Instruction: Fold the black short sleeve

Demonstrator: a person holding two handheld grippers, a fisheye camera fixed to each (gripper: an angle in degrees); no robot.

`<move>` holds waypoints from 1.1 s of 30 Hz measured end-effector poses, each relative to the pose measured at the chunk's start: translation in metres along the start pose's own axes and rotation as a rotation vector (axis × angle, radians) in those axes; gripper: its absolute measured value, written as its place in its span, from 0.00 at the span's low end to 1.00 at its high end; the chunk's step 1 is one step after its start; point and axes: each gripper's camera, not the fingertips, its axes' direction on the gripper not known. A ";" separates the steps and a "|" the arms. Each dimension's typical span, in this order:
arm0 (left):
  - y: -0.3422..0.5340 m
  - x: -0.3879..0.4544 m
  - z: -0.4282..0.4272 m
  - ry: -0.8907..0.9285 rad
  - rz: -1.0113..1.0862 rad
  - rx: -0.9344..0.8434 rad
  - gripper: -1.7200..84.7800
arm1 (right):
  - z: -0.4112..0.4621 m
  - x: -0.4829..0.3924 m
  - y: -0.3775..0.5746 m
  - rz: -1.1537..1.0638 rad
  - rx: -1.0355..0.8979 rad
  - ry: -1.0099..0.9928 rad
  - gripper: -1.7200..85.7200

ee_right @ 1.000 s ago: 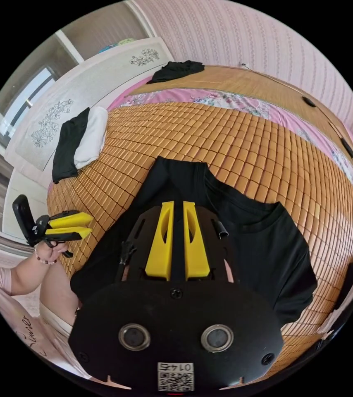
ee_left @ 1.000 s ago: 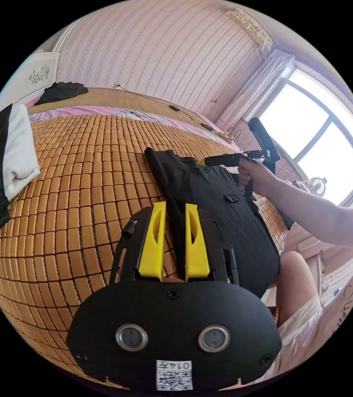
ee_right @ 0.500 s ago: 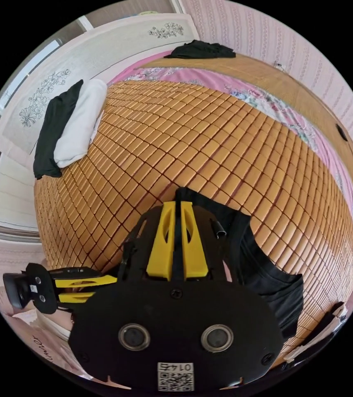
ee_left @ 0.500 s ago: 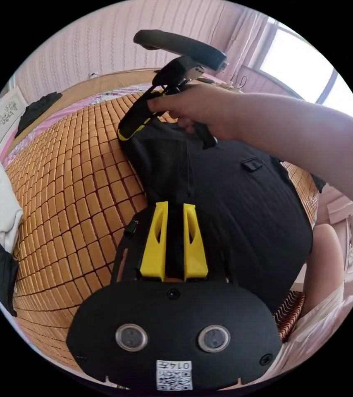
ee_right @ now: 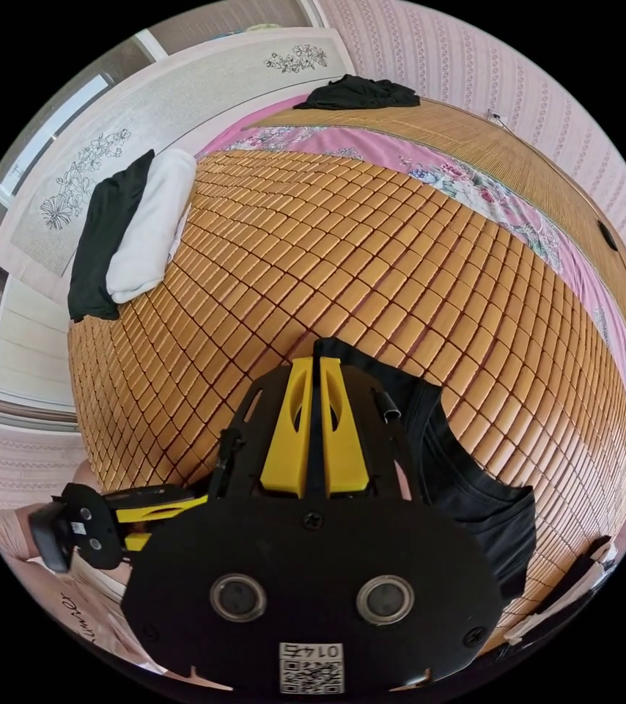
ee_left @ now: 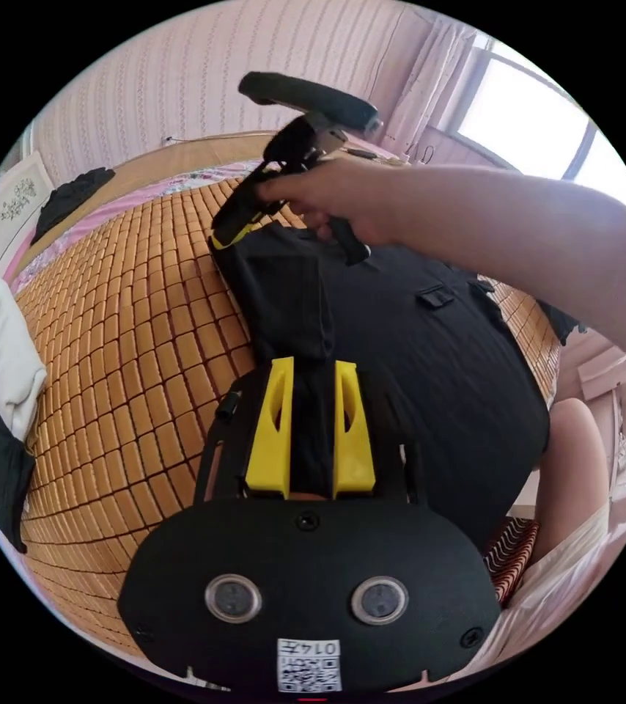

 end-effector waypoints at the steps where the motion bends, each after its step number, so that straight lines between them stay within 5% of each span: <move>1: -0.007 0.005 0.015 -0.014 0.022 -0.058 0.08 | -0.001 -0.001 -0.001 -0.009 -0.006 0.009 0.03; 8: -0.003 -0.014 -0.007 -0.029 -0.021 -0.015 0.01 | 0.002 0.004 -0.011 -0.038 -0.030 0.003 0.04; 17: -0.005 -0.039 -0.002 0.083 -0.034 -0.058 0.11 | -0.008 0.025 0.046 0.015 0.037 0.027 0.09; 22: -0.014 -0.026 -0.011 0.093 -0.002 -0.006 0.11 | 0.017 0.032 0.085 -0.016 -0.130 0.048 0.08; 33: -0.034 -0.018 0.016 0.087 -0.035 -0.050 0.11 | 0.001 0.057 0.148 0.003 -0.027 -0.028 0.04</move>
